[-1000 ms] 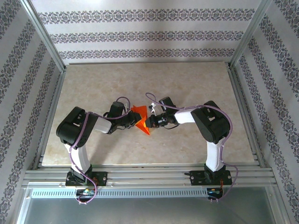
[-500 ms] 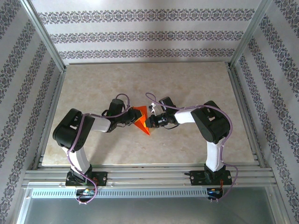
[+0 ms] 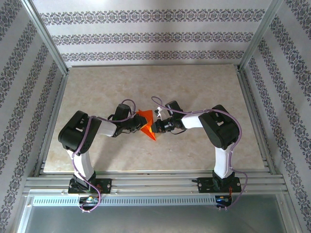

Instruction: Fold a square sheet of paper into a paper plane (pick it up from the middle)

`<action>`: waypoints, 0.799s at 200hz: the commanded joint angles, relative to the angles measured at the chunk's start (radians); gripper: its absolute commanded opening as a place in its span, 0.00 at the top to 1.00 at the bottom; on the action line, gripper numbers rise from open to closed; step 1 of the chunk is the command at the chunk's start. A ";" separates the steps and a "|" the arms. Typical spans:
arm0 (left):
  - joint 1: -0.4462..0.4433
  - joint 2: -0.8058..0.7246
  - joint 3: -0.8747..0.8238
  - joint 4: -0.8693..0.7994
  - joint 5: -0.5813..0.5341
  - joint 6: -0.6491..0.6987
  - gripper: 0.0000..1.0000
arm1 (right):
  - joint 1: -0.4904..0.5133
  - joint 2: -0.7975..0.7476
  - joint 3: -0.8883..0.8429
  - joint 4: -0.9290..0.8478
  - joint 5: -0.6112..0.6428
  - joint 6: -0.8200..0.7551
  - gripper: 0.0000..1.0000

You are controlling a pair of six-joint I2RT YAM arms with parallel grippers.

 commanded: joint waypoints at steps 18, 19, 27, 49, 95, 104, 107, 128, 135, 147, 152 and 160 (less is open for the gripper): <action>-0.003 0.020 0.026 -0.087 -0.034 0.031 0.86 | -0.020 0.082 -0.033 -0.122 0.164 -0.014 0.92; -0.003 0.020 0.026 -0.088 -0.035 0.031 0.86 | -0.020 0.082 -0.033 -0.122 0.165 -0.013 0.92; -0.003 0.022 0.028 -0.105 -0.041 0.031 0.86 | -0.020 0.081 -0.033 -0.123 0.164 -0.012 0.91; -0.003 0.032 0.033 -0.143 -0.048 0.034 0.86 | -0.022 0.070 -0.034 -0.125 0.161 -0.006 0.87; -0.006 0.046 0.061 -0.254 -0.074 0.058 0.86 | -0.029 0.030 -0.026 -0.129 0.141 0.012 0.79; -0.004 0.049 0.067 -0.277 -0.080 0.065 0.85 | -0.030 0.021 -0.024 -0.128 0.137 0.017 0.77; -0.004 0.049 0.068 -0.284 -0.081 0.067 0.85 | -0.030 0.018 -0.024 -0.128 0.135 0.019 0.77; -0.004 0.058 0.069 -0.310 -0.092 0.070 0.85 | -0.035 -0.021 -0.026 -0.129 0.125 0.036 0.73; -0.005 0.061 0.067 -0.310 -0.092 0.070 0.85 | -0.040 -0.040 -0.031 -0.129 0.120 0.046 0.72; -0.004 0.068 0.062 -0.302 -0.088 0.065 0.85 | -0.047 -0.079 -0.048 -0.129 0.118 0.063 0.70; -0.004 0.069 0.061 -0.298 -0.086 0.063 0.85 | -0.050 -0.097 -0.060 -0.128 0.121 0.070 0.69; -0.005 0.070 0.060 -0.296 -0.083 0.062 0.85 | -0.058 -0.130 -0.081 -0.127 0.129 0.084 0.68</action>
